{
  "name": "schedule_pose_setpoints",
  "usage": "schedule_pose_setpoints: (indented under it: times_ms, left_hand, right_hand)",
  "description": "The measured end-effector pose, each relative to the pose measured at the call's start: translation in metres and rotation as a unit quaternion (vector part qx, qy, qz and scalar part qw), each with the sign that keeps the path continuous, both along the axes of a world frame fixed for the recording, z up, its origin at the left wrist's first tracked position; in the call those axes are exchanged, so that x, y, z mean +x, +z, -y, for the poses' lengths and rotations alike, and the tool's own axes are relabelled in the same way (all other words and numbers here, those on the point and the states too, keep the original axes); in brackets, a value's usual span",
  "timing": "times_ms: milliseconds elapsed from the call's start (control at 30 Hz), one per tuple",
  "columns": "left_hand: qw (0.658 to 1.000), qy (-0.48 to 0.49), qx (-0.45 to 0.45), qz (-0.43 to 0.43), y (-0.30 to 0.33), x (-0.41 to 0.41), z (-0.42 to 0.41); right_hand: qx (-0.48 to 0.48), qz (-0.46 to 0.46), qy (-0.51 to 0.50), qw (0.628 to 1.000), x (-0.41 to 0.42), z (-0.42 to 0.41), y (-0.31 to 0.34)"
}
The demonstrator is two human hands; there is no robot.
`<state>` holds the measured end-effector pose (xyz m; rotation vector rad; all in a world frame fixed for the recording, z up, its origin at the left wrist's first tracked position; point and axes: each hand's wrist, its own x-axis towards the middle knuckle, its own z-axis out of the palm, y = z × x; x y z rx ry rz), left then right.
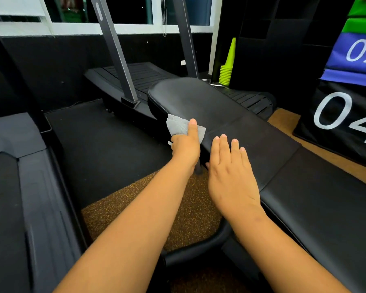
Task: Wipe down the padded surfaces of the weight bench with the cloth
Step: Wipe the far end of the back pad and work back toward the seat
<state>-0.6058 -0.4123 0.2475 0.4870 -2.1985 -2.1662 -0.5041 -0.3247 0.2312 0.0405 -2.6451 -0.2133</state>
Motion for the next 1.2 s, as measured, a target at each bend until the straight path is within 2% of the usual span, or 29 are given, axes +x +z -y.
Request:
schedule_pose_setpoints:
  times_ms: [233, 300, 367, 467, 567, 633, 667, 733, 800, 933, 1000, 1133, 1200]
  left_hand:
    - [0.999, 0.021, 0.017, 0.028, 0.018, -0.038, 0.017]
    - [0.998, 0.031, -0.029, 0.039, 0.024, -0.038, 0.022]
    - [0.990, 0.058, -0.122, 0.037, 0.029, -0.028, 0.021]
    - [0.976, 0.061, -0.206, -0.030, 0.024, 0.011, 0.003]
    - [0.968, 0.003, -0.225, -0.116, 0.003, 0.051, -0.005]
    - [0.961, -0.041, -0.223, -0.159, -0.012, 0.067, 0.002]
    - [0.956, -0.059, -0.221, -0.182, -0.018, 0.074, 0.005]
    - [0.944, -0.073, -0.233, -0.223, -0.021, 0.089, 0.010]
    - [0.925, -0.082, -0.255, -0.268, -0.013, 0.100, 0.009]
    - [0.877, -0.125, -0.322, -0.333, 0.007, 0.105, 0.000]
    - [0.856, -0.164, -0.347, -0.346, 0.010, 0.102, -0.001]
    - [0.794, -0.271, -0.413, -0.355, 0.009, 0.095, 0.009]
    - [0.793, -0.307, -0.411, -0.328, 0.010, 0.094, 0.014]
  right_hand:
    - [0.014, 0.009, -0.010, 1.000, 0.000, -0.001, -0.001]
    - [0.008, 0.007, -0.008, 1.000, 0.001, -0.001, 0.001]
    - [-0.003, 0.009, 0.000, 1.000, 0.003, 0.001, 0.002]
    - [-0.038, 0.027, 0.012, 0.999, 0.005, 0.000, 0.005]
    - [-0.091, 0.063, 0.055, 0.992, 0.007, -0.007, 0.012]
    - [-0.202, 0.114, 0.101, 0.968, 0.009, -0.014, 0.024]
    - [-0.286, 0.133, 0.116, 0.942, 0.011, -0.018, 0.032]
    - [-0.456, 0.123, 0.108, 0.875, 0.017, -0.022, 0.049]
    - [-0.581, 0.074, 0.113, 0.803, 0.020, -0.022, 0.057]
    - [-0.701, 0.079, 0.170, 0.688, 0.017, -0.021, 0.070]
    - [-0.715, 0.084, 0.155, 0.676, 0.012, -0.027, 0.077]
    - [-0.700, 0.102, 0.131, 0.695, 0.004, -0.044, 0.079]
    - [-0.696, 0.094, 0.118, 0.702, -0.002, -0.051, 0.077]
